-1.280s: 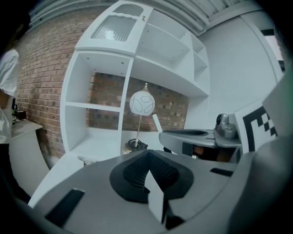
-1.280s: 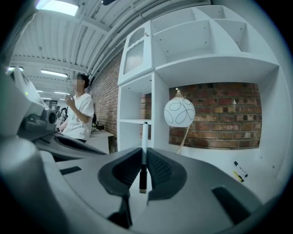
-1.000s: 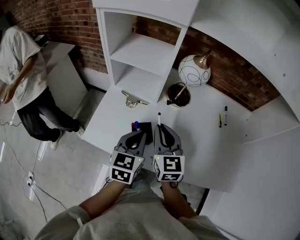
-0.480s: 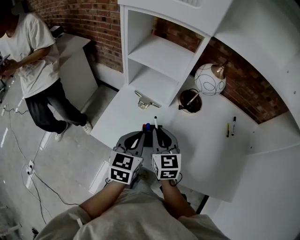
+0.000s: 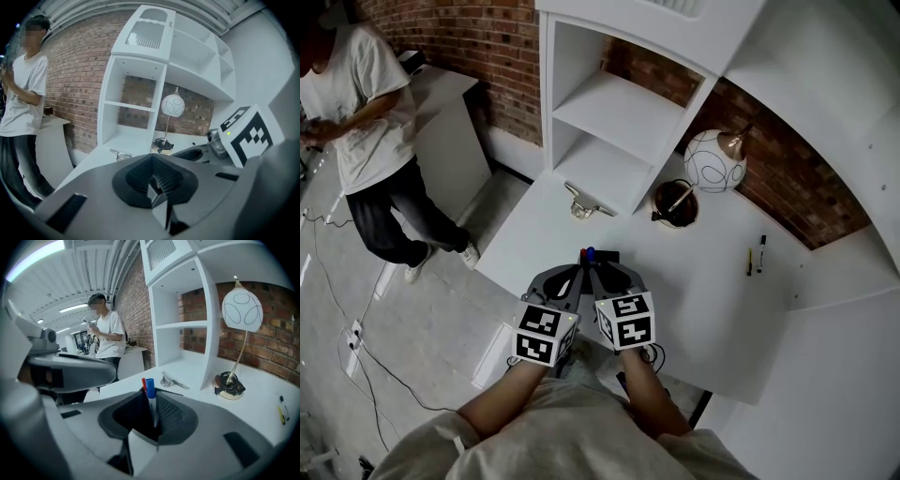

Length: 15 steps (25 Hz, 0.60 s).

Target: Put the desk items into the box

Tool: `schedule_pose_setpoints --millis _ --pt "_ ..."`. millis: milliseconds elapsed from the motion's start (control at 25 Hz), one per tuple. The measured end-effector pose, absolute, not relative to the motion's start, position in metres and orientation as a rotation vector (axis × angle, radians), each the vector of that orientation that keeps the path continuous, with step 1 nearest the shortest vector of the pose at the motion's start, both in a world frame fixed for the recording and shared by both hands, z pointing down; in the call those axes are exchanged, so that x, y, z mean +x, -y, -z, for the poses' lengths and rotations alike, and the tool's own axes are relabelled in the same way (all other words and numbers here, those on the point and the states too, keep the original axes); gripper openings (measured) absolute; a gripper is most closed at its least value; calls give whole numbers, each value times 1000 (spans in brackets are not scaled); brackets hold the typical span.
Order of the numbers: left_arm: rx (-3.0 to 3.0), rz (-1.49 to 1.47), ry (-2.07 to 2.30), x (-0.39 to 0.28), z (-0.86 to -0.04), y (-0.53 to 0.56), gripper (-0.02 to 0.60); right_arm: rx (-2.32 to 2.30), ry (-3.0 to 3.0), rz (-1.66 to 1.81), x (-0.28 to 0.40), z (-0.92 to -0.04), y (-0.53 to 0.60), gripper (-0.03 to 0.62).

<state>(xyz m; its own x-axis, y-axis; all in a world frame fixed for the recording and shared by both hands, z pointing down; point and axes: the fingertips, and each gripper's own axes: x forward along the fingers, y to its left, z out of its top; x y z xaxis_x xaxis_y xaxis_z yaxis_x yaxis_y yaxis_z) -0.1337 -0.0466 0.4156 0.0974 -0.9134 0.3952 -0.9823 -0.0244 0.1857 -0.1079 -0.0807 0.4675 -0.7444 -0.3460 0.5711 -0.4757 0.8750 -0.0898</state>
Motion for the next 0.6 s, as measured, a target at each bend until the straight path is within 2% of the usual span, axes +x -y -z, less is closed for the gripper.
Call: schedule_pose_setpoints --millis 120,600 --pt "1975 -228 1852 -133 -416 47 6 601 2462 -375 -102 -466 80 110" --pt "2003 -240 1842 -131 -412 50 6 694 2487 -329 -90 -450 81 112"
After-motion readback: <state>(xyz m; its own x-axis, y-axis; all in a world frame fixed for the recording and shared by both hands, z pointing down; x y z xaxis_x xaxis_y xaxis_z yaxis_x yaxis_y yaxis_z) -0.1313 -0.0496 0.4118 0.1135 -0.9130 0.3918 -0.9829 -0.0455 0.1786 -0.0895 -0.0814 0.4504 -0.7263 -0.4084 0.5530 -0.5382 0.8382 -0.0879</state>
